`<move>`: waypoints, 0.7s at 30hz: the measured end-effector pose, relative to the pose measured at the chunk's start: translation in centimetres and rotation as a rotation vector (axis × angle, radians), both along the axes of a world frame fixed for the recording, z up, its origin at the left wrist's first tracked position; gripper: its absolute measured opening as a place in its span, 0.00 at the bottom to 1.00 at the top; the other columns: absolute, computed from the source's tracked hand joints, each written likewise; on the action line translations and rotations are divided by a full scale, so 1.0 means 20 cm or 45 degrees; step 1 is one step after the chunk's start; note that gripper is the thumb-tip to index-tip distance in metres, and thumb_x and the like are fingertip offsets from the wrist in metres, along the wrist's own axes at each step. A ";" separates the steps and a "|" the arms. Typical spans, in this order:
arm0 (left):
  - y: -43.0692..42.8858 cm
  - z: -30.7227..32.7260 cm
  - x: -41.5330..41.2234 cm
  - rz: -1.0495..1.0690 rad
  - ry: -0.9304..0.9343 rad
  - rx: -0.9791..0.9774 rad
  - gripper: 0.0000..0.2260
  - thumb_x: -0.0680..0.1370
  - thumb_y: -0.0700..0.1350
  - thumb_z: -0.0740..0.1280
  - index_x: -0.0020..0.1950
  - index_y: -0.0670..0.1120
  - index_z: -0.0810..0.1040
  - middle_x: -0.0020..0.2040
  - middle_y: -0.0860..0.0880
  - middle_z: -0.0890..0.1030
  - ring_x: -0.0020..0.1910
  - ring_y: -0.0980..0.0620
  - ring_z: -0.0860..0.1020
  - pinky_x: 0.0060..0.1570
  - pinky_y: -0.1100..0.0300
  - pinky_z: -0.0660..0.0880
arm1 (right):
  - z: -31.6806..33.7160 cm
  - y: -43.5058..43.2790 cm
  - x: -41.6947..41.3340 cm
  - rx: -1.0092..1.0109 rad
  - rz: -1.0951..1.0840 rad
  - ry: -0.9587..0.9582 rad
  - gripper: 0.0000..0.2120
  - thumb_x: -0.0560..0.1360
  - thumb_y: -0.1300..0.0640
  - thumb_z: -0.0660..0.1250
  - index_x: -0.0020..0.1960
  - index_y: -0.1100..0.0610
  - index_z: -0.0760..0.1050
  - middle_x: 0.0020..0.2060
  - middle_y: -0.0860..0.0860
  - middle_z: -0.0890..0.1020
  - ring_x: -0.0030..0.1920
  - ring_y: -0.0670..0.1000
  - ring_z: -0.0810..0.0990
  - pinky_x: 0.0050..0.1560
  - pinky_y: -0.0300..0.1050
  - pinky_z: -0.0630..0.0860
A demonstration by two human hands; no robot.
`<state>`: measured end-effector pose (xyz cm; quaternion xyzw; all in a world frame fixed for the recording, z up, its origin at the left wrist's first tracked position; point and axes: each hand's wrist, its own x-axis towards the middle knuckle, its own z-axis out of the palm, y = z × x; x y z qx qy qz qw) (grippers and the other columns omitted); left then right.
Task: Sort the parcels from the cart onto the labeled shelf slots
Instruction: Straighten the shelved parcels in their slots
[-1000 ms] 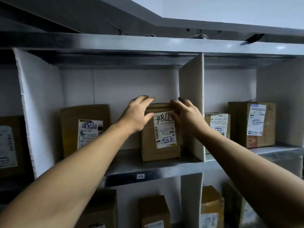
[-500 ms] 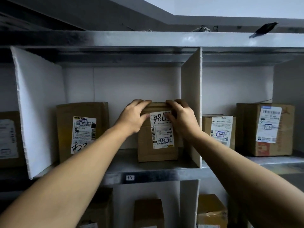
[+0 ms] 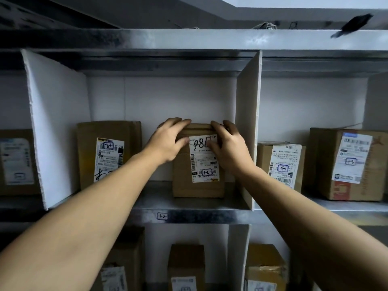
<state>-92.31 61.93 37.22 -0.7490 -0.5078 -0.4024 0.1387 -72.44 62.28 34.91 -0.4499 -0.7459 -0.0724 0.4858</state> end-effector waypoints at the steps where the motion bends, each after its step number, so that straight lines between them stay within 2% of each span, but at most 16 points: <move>1: -0.02 0.00 0.00 0.006 -0.028 0.020 0.25 0.80 0.50 0.65 0.76 0.53 0.64 0.75 0.46 0.65 0.73 0.44 0.63 0.72 0.47 0.62 | 0.00 -0.01 0.00 -0.006 -0.006 -0.020 0.28 0.80 0.51 0.66 0.77 0.49 0.63 0.78 0.56 0.60 0.73 0.60 0.66 0.70 0.51 0.68; 4: -0.08 -0.03 0.00 -0.007 -0.109 0.073 0.25 0.79 0.49 0.66 0.76 0.51 0.65 0.74 0.46 0.66 0.73 0.45 0.63 0.72 0.47 0.62 | -0.01 -0.04 0.02 0.031 -0.048 -0.073 0.29 0.80 0.48 0.66 0.78 0.47 0.60 0.79 0.55 0.56 0.76 0.61 0.60 0.72 0.58 0.67; 8: -0.16 -0.09 -0.02 -0.001 -0.122 0.114 0.25 0.79 0.48 0.67 0.75 0.50 0.66 0.73 0.47 0.67 0.73 0.46 0.64 0.70 0.50 0.62 | -0.02 -0.12 0.02 0.132 -0.098 -0.174 0.28 0.80 0.47 0.65 0.77 0.49 0.62 0.79 0.56 0.58 0.77 0.63 0.57 0.71 0.63 0.65; 14: -0.30 -0.14 -0.08 -0.005 -0.086 0.174 0.25 0.79 0.46 0.67 0.75 0.49 0.66 0.73 0.48 0.67 0.73 0.47 0.63 0.72 0.51 0.60 | -0.09 -0.24 0.06 0.252 -0.166 -0.345 0.25 0.78 0.50 0.67 0.74 0.55 0.69 0.74 0.60 0.67 0.73 0.64 0.64 0.67 0.66 0.71; 17: -0.37 -0.17 -0.06 -0.032 -0.067 0.168 0.25 0.78 0.45 0.68 0.75 0.47 0.67 0.72 0.47 0.69 0.71 0.47 0.64 0.70 0.56 0.58 | -0.14 -0.31 0.09 0.243 -0.193 -0.406 0.26 0.78 0.51 0.69 0.73 0.55 0.69 0.74 0.61 0.67 0.74 0.64 0.64 0.70 0.63 0.66; 21: -0.45 -0.22 0.00 -0.086 -0.031 0.162 0.24 0.78 0.44 0.69 0.74 0.46 0.69 0.70 0.46 0.71 0.69 0.46 0.66 0.68 0.58 0.59 | -0.22 -0.41 0.18 0.199 -0.218 -0.416 0.23 0.78 0.52 0.67 0.72 0.57 0.71 0.72 0.63 0.68 0.73 0.67 0.65 0.68 0.64 0.69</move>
